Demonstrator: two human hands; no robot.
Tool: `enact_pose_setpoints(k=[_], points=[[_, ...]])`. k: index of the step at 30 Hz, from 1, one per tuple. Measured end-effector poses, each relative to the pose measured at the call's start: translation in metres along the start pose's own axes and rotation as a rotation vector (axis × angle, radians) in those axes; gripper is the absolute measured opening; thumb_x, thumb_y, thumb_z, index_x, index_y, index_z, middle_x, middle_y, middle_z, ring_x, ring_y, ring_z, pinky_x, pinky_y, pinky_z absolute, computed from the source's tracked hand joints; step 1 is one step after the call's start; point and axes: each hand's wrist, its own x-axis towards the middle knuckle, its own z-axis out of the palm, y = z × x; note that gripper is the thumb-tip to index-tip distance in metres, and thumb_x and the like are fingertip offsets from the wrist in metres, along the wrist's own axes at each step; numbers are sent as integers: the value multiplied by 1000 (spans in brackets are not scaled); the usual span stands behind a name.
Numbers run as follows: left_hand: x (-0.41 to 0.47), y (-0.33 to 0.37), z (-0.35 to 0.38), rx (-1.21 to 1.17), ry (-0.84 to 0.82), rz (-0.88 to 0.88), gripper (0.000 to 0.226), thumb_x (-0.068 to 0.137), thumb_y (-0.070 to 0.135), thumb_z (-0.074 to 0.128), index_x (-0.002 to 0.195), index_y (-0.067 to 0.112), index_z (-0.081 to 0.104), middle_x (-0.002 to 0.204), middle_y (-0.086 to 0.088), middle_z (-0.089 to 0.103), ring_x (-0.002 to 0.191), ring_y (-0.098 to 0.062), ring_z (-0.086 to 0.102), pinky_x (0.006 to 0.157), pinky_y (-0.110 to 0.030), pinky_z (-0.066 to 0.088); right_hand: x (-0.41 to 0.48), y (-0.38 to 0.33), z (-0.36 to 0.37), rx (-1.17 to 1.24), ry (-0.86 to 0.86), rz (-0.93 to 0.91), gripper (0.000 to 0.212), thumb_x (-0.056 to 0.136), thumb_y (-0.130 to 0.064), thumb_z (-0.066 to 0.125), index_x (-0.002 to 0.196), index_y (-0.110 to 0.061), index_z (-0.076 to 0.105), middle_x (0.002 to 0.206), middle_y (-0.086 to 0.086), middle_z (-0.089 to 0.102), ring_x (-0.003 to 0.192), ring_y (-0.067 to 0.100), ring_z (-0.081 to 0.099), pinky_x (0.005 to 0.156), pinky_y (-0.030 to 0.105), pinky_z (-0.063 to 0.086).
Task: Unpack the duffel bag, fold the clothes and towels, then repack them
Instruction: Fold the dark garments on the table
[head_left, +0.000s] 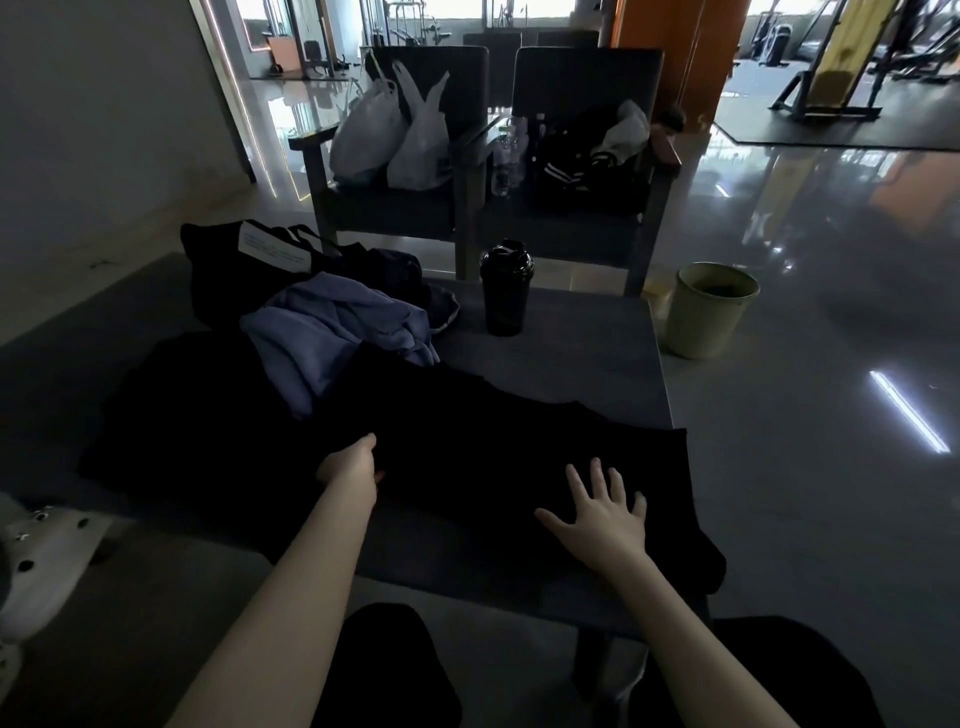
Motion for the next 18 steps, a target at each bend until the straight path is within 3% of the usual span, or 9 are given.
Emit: enact_pose_setpoints(k=[3, 7, 11, 14, 18], points=[[1, -2, 2, -96, -4, -19, 45, 85, 28, 70, 122, 7, 55, 115, -9, 58, 103, -26, 59, 81, -34, 50, 0, 1, 1, -1, 7, -4, 83, 85, -75, 29, 151, -33, 2, 159, 1, -13, 146, 24, -12, 115, 51, 2], [3, -6, 6, -78, 64, 14, 61, 89, 36, 63, 138, 6, 42, 142, -16, 46, 127, -33, 47, 102, -43, 43, 0, 2, 1, -11, 13, -16, 84, 84, -75, 29, 151, -33, 1, 159, 1, -13, 146, 23, -12, 115, 51, 1], [-5, 8, 11, -219, 58, -3, 56, 84, 25, 71, 133, 6, 49, 133, -11, 53, 119, -31, 53, 91, -38, 48, -1, 5, 0, -10, 14, -32, 83, 84, -75, 30, 151, -34, 2, 159, 0, -12, 146, 23, -11, 115, 51, 2], [-14, 17, 23, -20, -5, 364, 52, 84, 19, 71, 131, 8, 52, 129, -10, 57, 117, -29, 55, 99, -37, 45, 0, 7, 1, -4, 23, -40, 83, 84, -75, 31, 151, -34, 3, 159, -1, -11, 146, 23, -11, 115, 51, 2], [-40, 0, 36, 595, -386, 1015, 26, 84, 12, 68, 110, 6, 66, 108, -9, 64, 99, -23, 61, 90, -32, 48, 1, 10, 2, 9, 27, -57, 76, 88, -70, 29, 151, -35, 3, 159, -2, -11, 146, 22, -11, 115, 49, 1]])
